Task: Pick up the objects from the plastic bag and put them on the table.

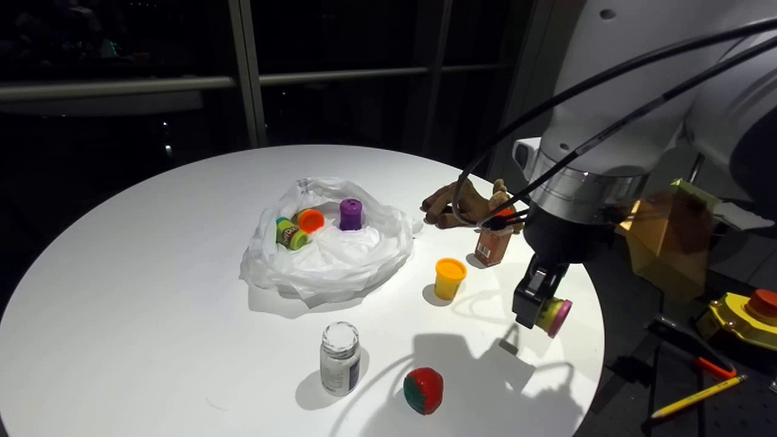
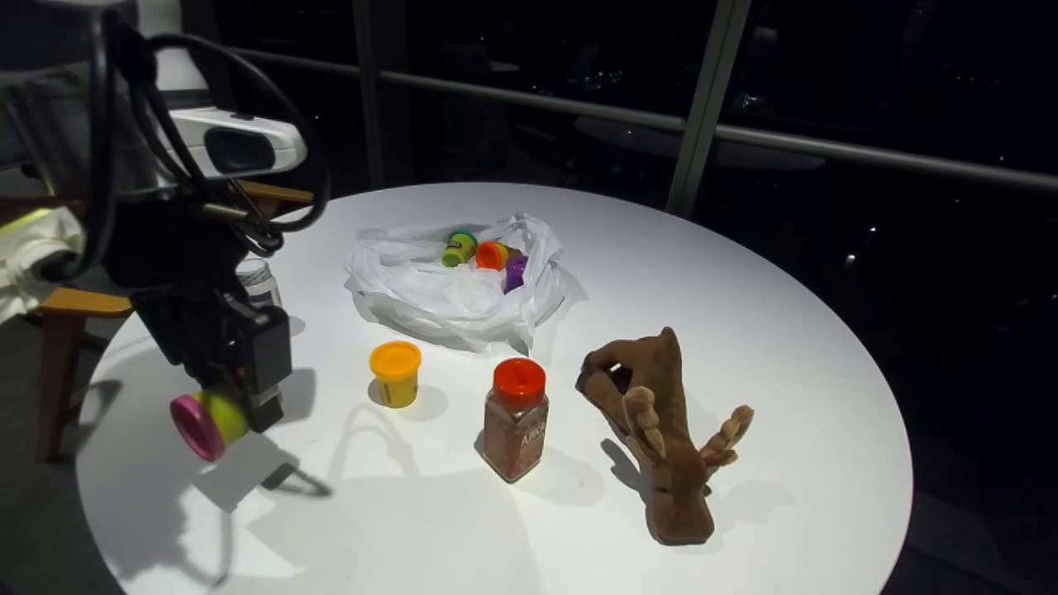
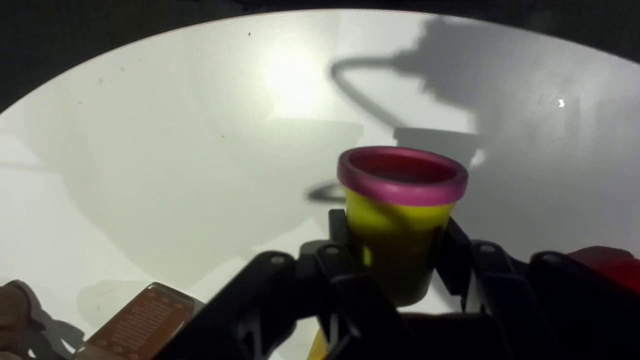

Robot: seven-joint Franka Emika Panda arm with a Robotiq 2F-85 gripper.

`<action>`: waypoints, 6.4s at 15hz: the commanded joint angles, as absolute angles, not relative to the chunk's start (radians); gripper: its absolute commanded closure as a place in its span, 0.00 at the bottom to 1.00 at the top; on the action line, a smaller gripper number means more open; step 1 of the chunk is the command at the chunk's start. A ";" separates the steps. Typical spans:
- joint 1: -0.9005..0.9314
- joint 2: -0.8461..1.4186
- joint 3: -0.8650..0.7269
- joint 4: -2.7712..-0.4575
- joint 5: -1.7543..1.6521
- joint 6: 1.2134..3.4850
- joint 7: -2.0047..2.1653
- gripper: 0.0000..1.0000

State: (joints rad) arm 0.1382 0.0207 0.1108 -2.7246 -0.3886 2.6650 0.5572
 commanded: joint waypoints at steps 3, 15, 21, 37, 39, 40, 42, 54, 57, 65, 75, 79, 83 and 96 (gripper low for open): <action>0.137 0.211 0.041 -2.557 -0.458 2.729 0.712 0.81; 0.240 0.279 -0.108 -2.492 -0.432 2.696 0.738 0.81; 0.230 0.290 -0.139 -2.496 -0.413 2.662 0.727 0.32; 0.193 0.015 0.054 -2.377 -0.178 2.576 0.562 0.00; 0.192 0.103 0.082 -2.280 -0.064 2.566 0.542 0.00; 0.191 0.149 0.091 -2.230 -0.011 2.545 0.533 0.00; 0.188 0.248 0.097 -2.130 0.062 2.517 0.528 0.00; 0.198 0.728 -0.033 -1.559 0.067 2.352 0.665 0.00; 0.190 0.795 -0.051 -1.463 0.071 2.287 0.703 0.00; 0.158 0.923 -0.075 -1.277 0.063 2.252 0.770 0.00; 0.165 0.992 -0.123 -1.187 0.026 2.232 0.835 0.00; 0.164 1.002 -0.131 -1.177 0.026 2.227 0.847 0.00; 0.160 1.014 -0.124 -1.168 0.033 2.220 0.851 0.28; 0.155 0.792 -0.076 -1.418 0.049 2.267 0.764 0.75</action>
State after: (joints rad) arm 0.1562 0.9478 -0.0973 -1.2452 0.0413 2.2487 0.8119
